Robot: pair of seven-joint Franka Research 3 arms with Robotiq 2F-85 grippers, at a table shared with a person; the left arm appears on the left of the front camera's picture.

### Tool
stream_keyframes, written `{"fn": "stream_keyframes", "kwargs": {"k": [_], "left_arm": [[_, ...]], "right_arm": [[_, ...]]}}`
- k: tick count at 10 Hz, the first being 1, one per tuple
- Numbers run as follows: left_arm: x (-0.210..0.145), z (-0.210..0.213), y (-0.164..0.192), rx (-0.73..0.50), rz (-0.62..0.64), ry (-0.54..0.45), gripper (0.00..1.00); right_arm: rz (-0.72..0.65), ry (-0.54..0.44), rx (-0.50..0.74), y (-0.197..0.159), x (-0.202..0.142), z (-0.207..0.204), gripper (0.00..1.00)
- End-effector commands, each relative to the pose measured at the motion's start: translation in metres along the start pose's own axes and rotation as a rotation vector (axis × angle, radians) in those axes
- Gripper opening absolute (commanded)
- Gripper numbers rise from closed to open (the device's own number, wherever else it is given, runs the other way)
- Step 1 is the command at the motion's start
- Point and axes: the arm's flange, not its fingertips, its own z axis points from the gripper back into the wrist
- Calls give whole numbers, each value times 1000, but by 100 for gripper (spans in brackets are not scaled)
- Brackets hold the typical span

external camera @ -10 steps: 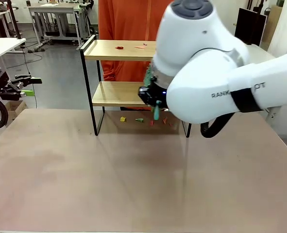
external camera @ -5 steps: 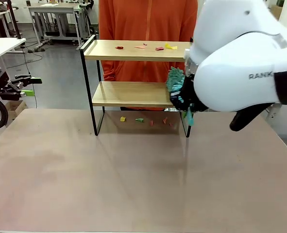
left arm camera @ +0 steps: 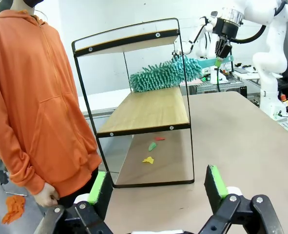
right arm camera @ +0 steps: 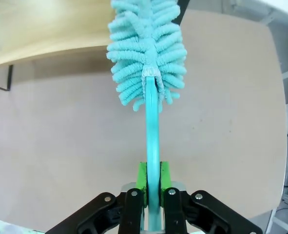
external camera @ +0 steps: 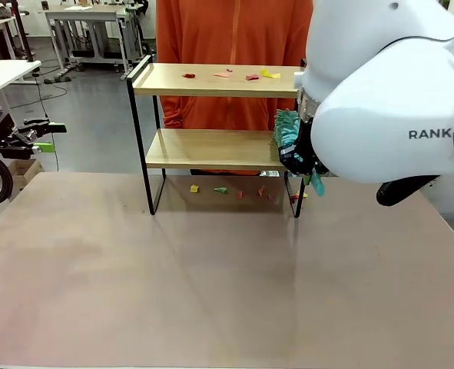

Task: Clean the shelf.
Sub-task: Clean the specific section of the Shelf indicated by the human with the Duster.

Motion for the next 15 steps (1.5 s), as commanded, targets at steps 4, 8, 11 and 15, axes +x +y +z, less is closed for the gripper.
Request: {"fn": "stream_keyframes", "kwargs": {"k": [4,8,11,15], "left_arm": [[3,-2,-2,-9,2,8,100],[3,-2,-2,-9,2,8,100],[3,-2,-2,-9,2,8,100],[3,-2,-2,-9,2,8,100]], "right_arm": [[102,-119,117,-6,-3,27,13],[361,-74,397,-33,-11,69,13],[620,156,569,-46,-16,80,13],[978,417,532,-96,-42,94,13]]}}
